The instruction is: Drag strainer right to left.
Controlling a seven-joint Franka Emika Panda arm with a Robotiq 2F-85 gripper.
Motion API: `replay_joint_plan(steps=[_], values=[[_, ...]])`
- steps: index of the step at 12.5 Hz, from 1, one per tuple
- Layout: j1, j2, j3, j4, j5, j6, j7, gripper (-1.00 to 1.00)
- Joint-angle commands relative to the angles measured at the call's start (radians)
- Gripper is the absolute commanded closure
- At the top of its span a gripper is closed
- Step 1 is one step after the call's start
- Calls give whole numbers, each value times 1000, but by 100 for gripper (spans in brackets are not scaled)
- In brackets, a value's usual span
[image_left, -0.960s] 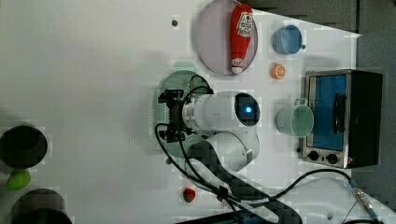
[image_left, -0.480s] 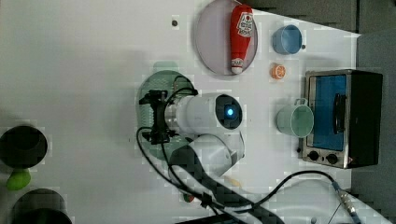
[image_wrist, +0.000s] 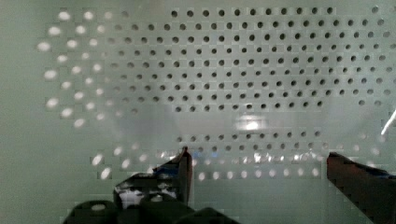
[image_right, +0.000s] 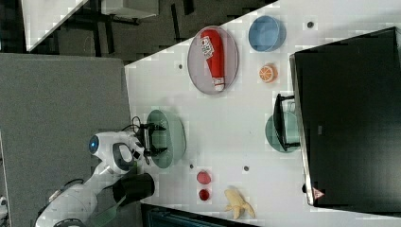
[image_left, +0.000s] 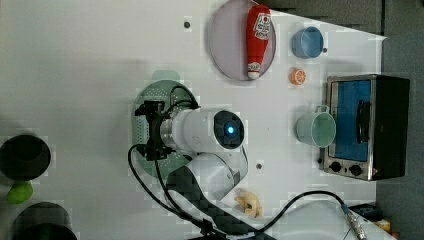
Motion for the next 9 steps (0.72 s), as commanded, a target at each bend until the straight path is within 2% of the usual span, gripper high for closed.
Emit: replay_joint_plan(steps=[1, 5, 9], values=[[0, -32, -14, 22, -5, -34, 21, -100], [-5, -222, -87, -4, -15, -241, -225, -100], [-20, -464, -275, 1, -52, -406, -515, -100]])
